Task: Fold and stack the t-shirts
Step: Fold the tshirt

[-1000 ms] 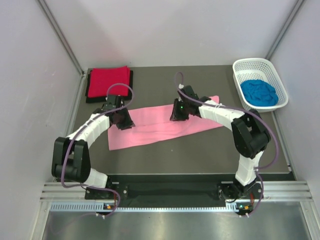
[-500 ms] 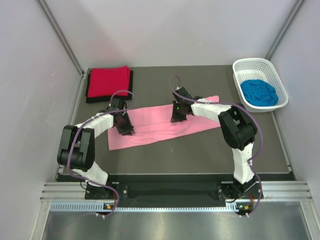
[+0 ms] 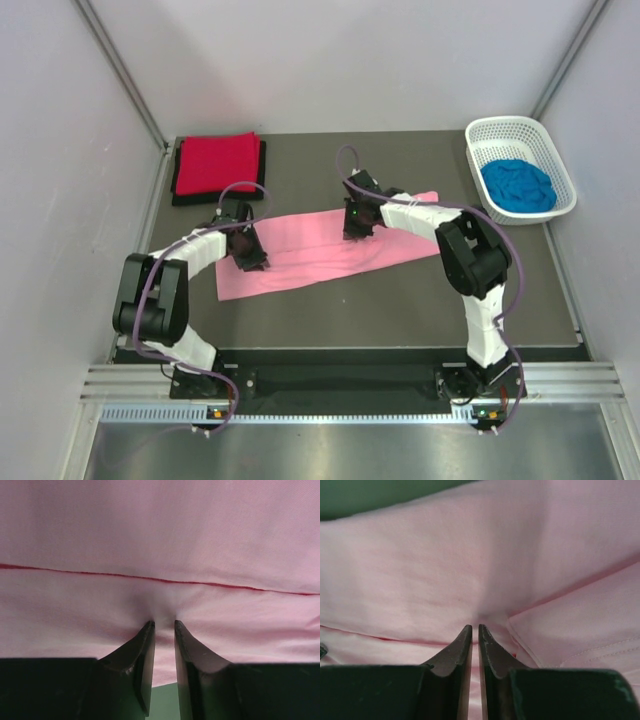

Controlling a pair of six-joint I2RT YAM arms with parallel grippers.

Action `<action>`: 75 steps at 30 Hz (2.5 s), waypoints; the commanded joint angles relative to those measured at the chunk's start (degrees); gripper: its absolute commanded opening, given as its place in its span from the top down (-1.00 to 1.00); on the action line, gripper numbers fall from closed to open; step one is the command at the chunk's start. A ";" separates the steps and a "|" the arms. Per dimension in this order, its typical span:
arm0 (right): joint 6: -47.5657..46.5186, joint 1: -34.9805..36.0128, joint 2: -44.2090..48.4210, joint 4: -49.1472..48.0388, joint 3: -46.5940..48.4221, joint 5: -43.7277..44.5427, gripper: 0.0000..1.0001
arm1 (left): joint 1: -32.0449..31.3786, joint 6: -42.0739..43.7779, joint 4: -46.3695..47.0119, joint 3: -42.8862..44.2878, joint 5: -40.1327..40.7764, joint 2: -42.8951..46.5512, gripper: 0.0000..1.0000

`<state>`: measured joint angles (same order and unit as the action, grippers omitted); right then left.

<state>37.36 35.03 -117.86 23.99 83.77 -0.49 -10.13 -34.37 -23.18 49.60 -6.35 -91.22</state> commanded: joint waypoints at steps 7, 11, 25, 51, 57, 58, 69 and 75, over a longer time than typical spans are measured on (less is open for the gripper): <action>-14.47 1.10 4.74 -1.83 2.98 -4.32 0.53 | 0.46 0.62 -0.90 -2.32 3.97 3.33 0.42; -28.54 -0.22 4.93 -3.16 3.50 -15.58 0.55 | 0.46 0.53 -0.99 -2.76 4.15 3.68 0.42; -61.08 -3.38 -1.83 12.30 12.20 -32.55 0.25 | 0.46 0.62 -6.35 0.93 -3.04 12.03 0.38; -67.42 -3.56 -10.54 20.05 20.73 -33.43 0.31 | 6.79 -2.02 -1.52 -10.58 -1.04 10.97 0.44; -66.99 -2.95 -11.42 19.34 21.17 -32.12 0.31 | 7.67 -1.58 -1.26 -11.02 -1.47 10.71 0.45; -66.90 -2.77 -11.60 19.08 21.17 -31.59 0.31 | 7.67 -1.58 -1.08 -11.28 -1.39 10.54 0.45; -66.72 -1.54 -12.48 17.85 21.00 -28.51 0.40 | 8.37 -1.23 -1.08 -11.81 -1.21 10.71 0.45; -67.16 -1.45 -10.73 17.32 19.16 -29.92 0.53 | 8.46 -1.23 -1.34 -11.46 -1.03 10.80 0.45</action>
<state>-28.77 32.77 -129.08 43.77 102.83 -29.36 -2.28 -36.10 -25.76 39.24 -10.07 -80.60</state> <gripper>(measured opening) 0.243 0.274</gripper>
